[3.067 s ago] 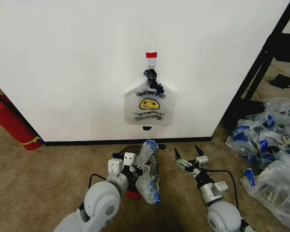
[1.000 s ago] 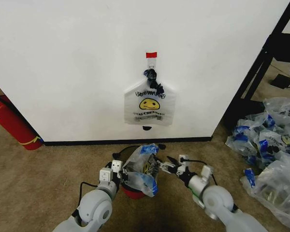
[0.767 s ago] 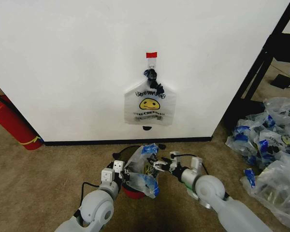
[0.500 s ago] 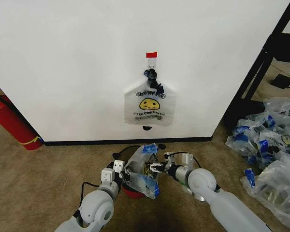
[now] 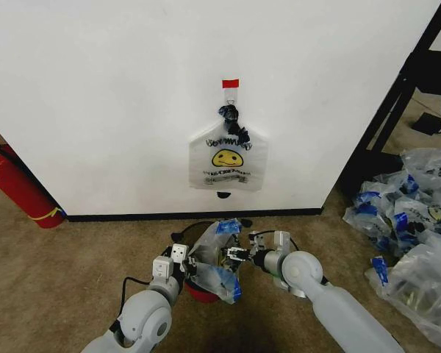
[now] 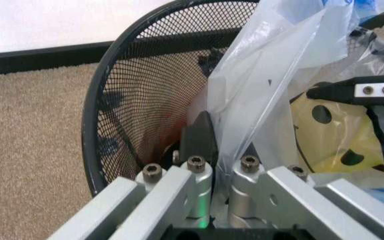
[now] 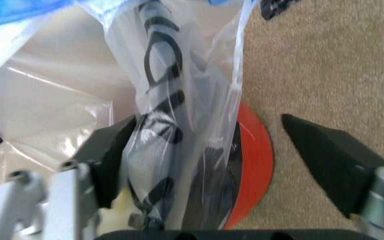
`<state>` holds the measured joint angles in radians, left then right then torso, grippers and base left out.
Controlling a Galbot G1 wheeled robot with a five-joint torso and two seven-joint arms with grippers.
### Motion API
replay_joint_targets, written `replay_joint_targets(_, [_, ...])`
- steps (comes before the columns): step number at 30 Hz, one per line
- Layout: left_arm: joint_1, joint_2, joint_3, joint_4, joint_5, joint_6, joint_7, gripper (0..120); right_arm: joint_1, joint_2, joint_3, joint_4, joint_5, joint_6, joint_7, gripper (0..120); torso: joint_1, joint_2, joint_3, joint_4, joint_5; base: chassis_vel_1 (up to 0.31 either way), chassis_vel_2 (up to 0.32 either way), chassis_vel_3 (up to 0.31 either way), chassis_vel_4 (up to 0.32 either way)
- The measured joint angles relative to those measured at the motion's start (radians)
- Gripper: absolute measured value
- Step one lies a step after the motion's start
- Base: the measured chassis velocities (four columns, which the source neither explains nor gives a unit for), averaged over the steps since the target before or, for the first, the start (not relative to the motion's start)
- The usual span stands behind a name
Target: Pick up the garbage bag from the wall and place it over the trash bin.
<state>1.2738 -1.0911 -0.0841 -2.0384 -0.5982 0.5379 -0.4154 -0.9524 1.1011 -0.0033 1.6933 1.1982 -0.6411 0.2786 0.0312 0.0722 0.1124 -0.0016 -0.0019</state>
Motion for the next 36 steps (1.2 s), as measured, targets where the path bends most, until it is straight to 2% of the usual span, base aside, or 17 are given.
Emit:
replay_joint_targets(7, [0.018,-0.003,-0.002,-0.019,0.01,-0.003,0.0,0,-0.022,0.005,0.015,0.021,0.012,-0.013,0.03,49,0.0,0.0,0.0,0.0,0.0,0.0,0.0,0.0,0.0])
replay_joint_targets(9, [0.02,-0.002,-0.002,-0.023,0.011,-0.004,0.0,0,-0.024,0.008,0.016,0.025,0.013,-0.013,0.038,48,0.0,0.0,0.0,0.0,0.0001,0.0,0.0,0.0,0.0])
replay_joint_targets(11, [0.028,-0.001,-0.004,-0.037,0.02,-0.01,0.005,0,-0.031,0.014,0.016,0.044,0.021,-0.009,0.072,38,0.0,0.0,0.0,0.0,0.0,0.0,0.0,0.0,0.0])
replay_joint_targets(14, [0.051,-0.001,-0.004,-0.067,0.056,-0.039,0.027,0,-0.051,0.018,0.002,0.097,0.036,0.035,0.15,26,0.0,0.0,0.0,0.0,0.0,0.0,0.0,0.0,0.0])
replay_joint_targets(15, [0.051,-0.001,-0.004,-0.067,0.056,-0.039,0.027,0,-0.051,0.018,0.002,0.097,0.036,0.035,0.15,26,0.0,0.0,0.0,0.0,0.0,0.0,0.0,0.0,0.0])
replay_joint_targets(20, [0.094,-0.009,0.007,-0.144,0.146,-0.072,0.06,0,-0.094,0.028,-0.048,0.189,0.004,0.167,0.236,5,0.0,0.0,0.0,0.0001,0.0,0.0,0.0,0.0,0.0])
replay_joint_targets(22, [0.099,-0.013,0.008,-0.156,0.164,-0.076,0.062,0,-0.105,0.031,-0.053,0.199,-0.013,0.191,0.244,2,0.0,0.0,0.0,0.0001,0.0001,0.0,0.0,0.0,0.0])
replay_joint_targets(27, [0.102,-0.011,-0.014,-0.159,0.192,-0.089,0.058,0,-0.146,0.035,-0.039,0.233,-0.062,0.269,0.243,2,0.0,0.0,0.0,0.0,-0.0001,0.0,0.0,0.0,0.0])
replay_joint_targets(36, [0.096,0.008,-0.056,-0.138,0.197,-0.103,0.034,0,-0.211,-0.009,0.031,0.292,-0.074,0.279,0.235,2,0.0,0.0,0.0,-0.0001,0.0001,0.0,0.0,0.0,0.0])
